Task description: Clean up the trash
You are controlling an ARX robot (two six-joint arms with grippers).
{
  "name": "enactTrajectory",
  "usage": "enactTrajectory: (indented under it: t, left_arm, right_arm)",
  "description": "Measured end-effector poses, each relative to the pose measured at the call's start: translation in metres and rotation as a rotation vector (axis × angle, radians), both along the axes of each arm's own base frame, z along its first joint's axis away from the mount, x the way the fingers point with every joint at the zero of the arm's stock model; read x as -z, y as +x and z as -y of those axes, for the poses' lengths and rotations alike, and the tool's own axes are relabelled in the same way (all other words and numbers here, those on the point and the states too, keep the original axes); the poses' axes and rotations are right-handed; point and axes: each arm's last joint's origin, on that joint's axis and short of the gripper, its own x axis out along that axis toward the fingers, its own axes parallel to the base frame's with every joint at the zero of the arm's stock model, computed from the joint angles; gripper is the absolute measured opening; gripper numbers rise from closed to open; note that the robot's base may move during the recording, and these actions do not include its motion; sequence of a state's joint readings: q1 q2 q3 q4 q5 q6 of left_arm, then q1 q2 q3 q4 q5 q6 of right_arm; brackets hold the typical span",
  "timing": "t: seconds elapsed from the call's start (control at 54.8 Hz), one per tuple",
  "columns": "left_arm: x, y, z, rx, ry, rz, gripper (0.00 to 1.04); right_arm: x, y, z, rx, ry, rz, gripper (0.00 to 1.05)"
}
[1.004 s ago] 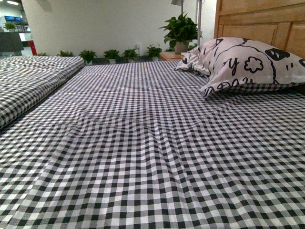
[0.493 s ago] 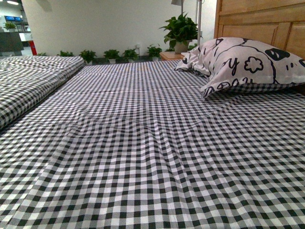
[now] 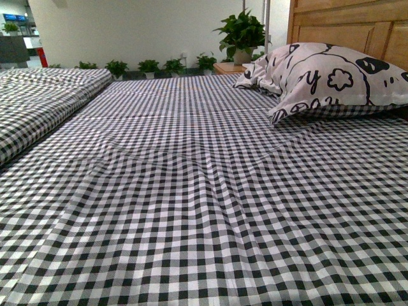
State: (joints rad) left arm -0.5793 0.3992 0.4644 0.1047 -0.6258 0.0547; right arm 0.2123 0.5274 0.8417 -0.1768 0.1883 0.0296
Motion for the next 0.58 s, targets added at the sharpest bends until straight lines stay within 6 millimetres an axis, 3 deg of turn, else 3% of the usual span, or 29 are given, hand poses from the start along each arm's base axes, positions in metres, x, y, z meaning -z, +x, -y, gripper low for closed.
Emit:
enactTrajectory:
  t: [0.584]
  left_arm:
    - [0.0000, 0.0000, 0.0000, 0.000, 0.000, 0.000, 0.29]
  right_arm:
    - [0.0000, 0.0000, 0.0000, 0.000, 0.000, 0.000, 0.20]
